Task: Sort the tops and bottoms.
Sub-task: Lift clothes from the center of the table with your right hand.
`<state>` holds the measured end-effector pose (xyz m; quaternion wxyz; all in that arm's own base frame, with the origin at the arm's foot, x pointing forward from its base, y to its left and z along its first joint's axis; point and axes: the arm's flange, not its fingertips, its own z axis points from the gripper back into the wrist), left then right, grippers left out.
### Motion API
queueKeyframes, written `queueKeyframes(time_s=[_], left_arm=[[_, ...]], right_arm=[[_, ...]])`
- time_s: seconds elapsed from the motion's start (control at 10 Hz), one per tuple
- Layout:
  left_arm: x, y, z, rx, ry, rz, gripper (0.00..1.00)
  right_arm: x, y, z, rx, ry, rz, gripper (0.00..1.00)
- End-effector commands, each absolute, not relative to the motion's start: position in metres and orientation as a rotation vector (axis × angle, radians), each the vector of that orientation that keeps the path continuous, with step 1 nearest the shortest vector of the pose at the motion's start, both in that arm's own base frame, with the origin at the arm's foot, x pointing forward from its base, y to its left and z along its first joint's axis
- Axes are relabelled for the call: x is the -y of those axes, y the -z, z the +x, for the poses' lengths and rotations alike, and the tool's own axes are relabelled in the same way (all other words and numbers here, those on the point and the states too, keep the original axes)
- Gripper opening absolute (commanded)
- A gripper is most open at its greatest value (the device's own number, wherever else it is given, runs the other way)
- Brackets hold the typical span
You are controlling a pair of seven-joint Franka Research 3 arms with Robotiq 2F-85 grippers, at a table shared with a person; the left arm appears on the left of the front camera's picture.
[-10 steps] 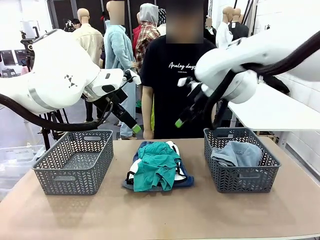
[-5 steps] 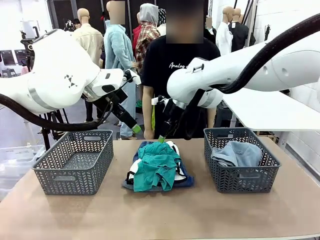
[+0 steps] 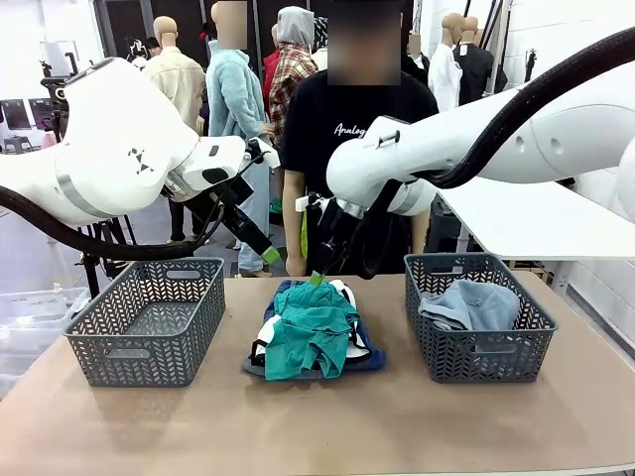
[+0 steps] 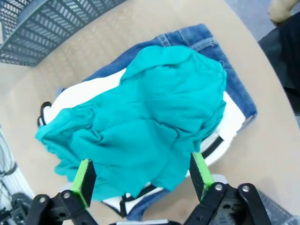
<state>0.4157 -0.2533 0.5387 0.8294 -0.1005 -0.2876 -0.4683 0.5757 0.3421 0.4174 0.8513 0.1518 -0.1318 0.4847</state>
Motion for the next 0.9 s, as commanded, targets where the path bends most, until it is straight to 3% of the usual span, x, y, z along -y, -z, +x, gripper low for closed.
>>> queueKeyframes(time_s=[0.0,0.2,0.8], left_arm=[[0.251,-0.54,0.415,0.614,1.0,-0.205,1.0],[0.251,-0.54,0.415,0.614,1.0,-0.205,1.0],[0.251,-0.54,0.415,0.614,1.0,-0.205,1.0]], right_arm=[[-0.36,-0.385,0.58,0.299,-1.014,0.267,1.0],[-0.371,-0.374,0.578,0.363,-1.005,0.239,1.0],[-0.373,-0.361,0.586,0.242,-0.98,0.244,1.0]])
